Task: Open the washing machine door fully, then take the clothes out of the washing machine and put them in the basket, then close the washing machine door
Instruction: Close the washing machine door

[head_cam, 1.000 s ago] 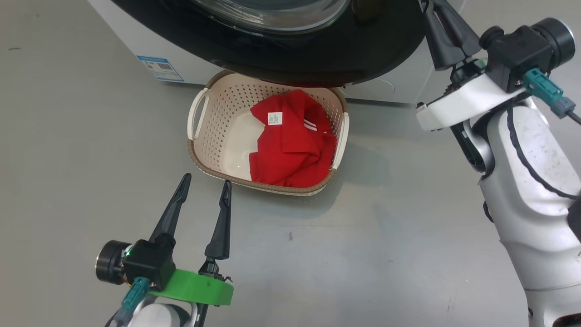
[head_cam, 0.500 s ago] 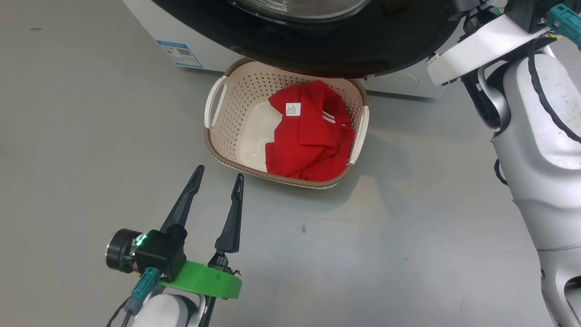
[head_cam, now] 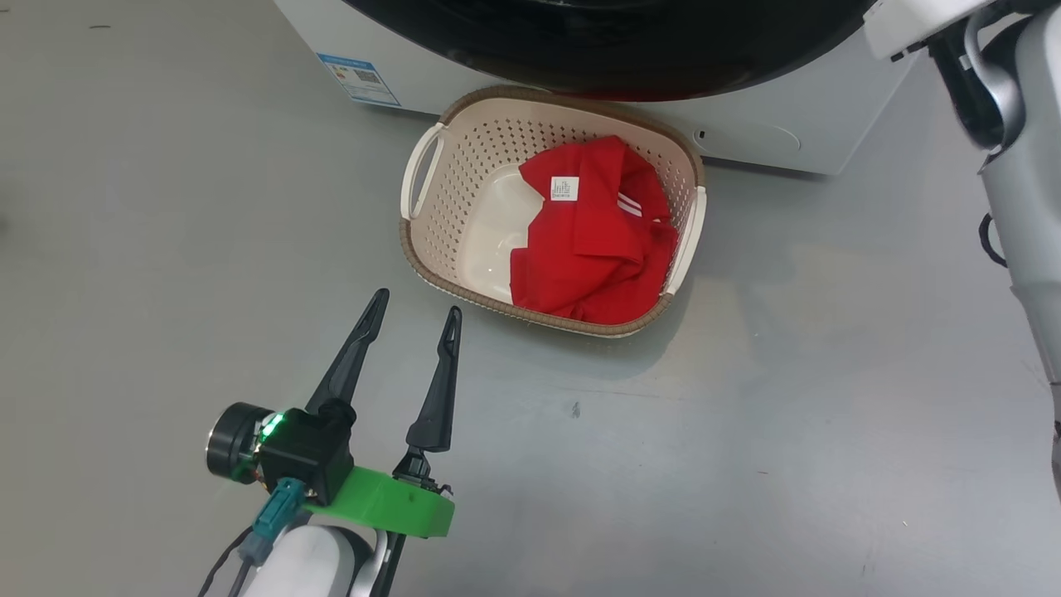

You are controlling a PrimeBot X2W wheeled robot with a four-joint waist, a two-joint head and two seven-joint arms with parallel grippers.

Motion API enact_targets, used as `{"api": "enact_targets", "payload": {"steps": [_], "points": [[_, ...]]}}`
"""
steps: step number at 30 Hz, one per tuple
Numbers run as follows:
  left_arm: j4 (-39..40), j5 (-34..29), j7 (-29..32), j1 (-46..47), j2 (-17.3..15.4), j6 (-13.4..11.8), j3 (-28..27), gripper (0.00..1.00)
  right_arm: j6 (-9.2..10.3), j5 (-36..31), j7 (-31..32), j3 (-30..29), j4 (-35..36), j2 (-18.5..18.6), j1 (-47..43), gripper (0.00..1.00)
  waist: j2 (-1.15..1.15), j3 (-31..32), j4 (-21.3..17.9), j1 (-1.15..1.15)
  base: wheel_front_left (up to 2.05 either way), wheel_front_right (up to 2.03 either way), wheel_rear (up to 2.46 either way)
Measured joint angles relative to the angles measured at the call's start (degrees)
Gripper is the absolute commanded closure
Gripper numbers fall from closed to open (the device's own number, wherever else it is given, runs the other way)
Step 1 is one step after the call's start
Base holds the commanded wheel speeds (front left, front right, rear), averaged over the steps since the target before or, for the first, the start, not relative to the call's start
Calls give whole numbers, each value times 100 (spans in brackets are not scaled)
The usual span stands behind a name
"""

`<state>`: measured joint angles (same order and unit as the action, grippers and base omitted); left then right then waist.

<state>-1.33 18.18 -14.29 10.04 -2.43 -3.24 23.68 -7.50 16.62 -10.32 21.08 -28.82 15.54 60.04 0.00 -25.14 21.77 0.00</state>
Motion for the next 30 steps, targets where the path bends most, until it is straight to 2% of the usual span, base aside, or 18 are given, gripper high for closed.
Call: {"api": "enact_targets", "payload": {"steps": [20, 30], "points": [[125, 154, -15, 61, 16, -51, 109, 0, -64, 130, -203, 51, -754, 86, 636, 100, 0, -98, 207, 0, 0, 0, 0], [125, 136, -15, 73, 16, -102, 36, 0, -32, 487, -319, 546, -818, -288, 487, 100, 0, -15, 13, 0, 0, 0, 0]]}}
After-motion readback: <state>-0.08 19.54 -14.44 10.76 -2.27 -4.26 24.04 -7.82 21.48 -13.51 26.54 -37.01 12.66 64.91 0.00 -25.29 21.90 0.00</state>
